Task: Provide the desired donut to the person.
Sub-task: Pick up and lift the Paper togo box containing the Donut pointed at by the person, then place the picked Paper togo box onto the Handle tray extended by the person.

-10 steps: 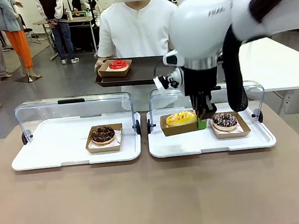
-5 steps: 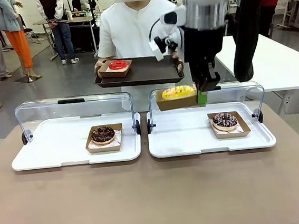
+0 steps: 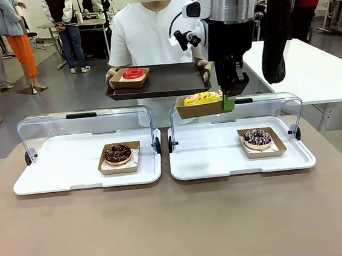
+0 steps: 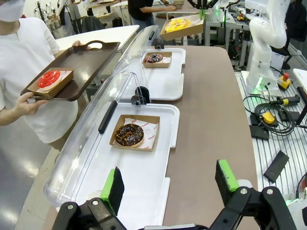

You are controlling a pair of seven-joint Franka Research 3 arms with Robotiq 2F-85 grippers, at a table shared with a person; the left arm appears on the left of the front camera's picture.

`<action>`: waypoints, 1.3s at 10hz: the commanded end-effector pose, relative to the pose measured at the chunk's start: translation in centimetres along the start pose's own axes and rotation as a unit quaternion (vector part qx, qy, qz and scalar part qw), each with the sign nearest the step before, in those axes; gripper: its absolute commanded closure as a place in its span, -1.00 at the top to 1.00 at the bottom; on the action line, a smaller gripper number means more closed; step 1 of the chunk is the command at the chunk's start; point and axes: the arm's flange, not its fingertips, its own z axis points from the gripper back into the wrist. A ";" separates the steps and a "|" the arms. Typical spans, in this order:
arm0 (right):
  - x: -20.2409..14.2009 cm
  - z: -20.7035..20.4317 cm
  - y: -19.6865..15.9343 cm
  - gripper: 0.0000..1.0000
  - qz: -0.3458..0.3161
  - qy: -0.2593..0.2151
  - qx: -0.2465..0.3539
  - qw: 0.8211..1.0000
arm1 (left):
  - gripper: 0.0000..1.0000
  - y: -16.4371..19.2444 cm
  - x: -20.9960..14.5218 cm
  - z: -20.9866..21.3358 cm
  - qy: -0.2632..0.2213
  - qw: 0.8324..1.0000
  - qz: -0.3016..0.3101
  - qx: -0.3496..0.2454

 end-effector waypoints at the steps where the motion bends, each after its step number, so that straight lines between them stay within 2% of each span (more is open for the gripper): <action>1: -0.2 -0.4 0.7 -1.00 -0.001 0.003 -0.002 1.000 | 1.00 0.1 0.2 0.1 -0.010 1.000 -0.005 0.004; 13: -0.2 -0.4 0.7 -1.00 -0.001 0.003 -0.002 1.000 | 1.00 0.1 0.2 0.1 -0.010 1.000 -0.005 0.004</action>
